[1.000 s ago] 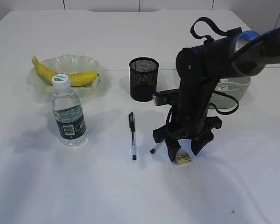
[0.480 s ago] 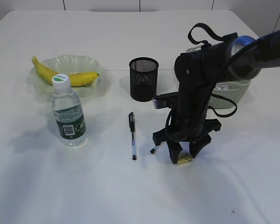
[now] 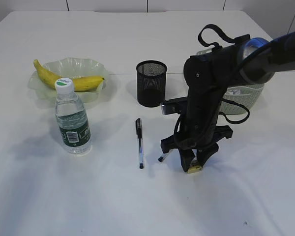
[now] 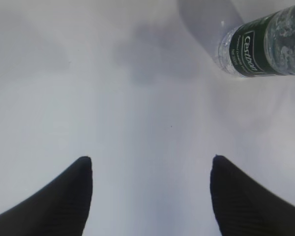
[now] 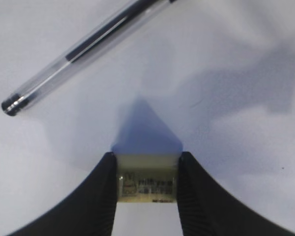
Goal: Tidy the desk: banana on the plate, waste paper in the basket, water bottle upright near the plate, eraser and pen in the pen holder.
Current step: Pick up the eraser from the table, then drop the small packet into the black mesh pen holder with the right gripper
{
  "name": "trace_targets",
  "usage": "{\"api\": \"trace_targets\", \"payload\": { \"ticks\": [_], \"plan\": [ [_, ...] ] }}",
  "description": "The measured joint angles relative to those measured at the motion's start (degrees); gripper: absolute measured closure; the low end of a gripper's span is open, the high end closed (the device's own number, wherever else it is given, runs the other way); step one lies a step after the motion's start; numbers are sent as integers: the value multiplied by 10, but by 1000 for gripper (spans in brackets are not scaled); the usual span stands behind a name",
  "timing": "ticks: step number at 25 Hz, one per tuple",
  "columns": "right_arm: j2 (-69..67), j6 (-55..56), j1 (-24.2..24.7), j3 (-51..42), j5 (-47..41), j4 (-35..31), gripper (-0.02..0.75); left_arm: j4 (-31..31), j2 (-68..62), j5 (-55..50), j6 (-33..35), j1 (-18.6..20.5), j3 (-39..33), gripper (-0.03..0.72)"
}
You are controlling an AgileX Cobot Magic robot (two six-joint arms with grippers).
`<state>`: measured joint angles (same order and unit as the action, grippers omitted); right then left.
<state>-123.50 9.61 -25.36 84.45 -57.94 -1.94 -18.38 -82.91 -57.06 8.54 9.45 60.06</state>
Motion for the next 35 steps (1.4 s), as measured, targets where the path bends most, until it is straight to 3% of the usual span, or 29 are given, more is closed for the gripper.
{"api": "trace_targets", "payload": {
  "ticks": [7, 16, 22, 35],
  "plan": [
    [12, -7, 0, 17, -15, 19, 472, 0, 0, 0, 0, 0, 0, 160],
    [23, -8, 0, 154, -22, 33, 474, 0, 0, 1, 0, 0, 0, 160],
    [23, -8, 0, 216, 42, 62, 474, 0, 0, 4, 0, 0, 0, 160],
    [5, -8, 18, 221, 230, 88, 475, 0, 0, 5, 0, 0, 0, 160]
  ]
}}
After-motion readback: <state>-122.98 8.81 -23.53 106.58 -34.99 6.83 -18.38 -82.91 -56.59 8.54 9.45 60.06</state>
